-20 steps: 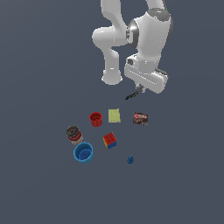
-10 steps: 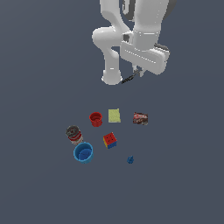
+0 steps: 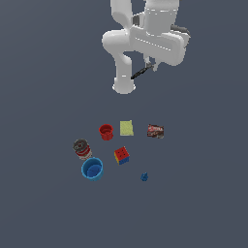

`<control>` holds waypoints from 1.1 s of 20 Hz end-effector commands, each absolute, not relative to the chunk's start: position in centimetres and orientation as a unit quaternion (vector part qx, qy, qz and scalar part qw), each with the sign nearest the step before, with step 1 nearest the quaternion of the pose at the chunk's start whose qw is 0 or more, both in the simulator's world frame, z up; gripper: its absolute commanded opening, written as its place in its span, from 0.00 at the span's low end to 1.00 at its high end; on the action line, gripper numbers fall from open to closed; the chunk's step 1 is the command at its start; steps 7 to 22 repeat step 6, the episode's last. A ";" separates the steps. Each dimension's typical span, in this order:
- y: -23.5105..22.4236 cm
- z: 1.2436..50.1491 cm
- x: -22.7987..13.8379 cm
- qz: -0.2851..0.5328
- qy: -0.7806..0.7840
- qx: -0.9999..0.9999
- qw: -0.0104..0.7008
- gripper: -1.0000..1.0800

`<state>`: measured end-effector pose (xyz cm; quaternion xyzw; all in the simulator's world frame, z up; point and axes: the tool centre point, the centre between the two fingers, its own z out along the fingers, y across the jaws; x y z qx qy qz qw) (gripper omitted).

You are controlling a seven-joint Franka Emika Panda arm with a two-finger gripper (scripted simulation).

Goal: Pick up a designated object from a clutter of objects.

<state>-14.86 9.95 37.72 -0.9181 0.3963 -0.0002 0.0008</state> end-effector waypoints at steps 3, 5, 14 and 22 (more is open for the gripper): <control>9.7 38.8 -14.9 0.000 0.396 -0.918 0.000 0.00; 9.6 39.0 -14.9 0.000 0.396 -0.918 0.000 0.00; 9.6 39.0 -14.8 0.000 0.396 -0.918 0.000 0.00; 9.6 39.0 -14.8 0.000 0.396 -0.918 0.000 0.00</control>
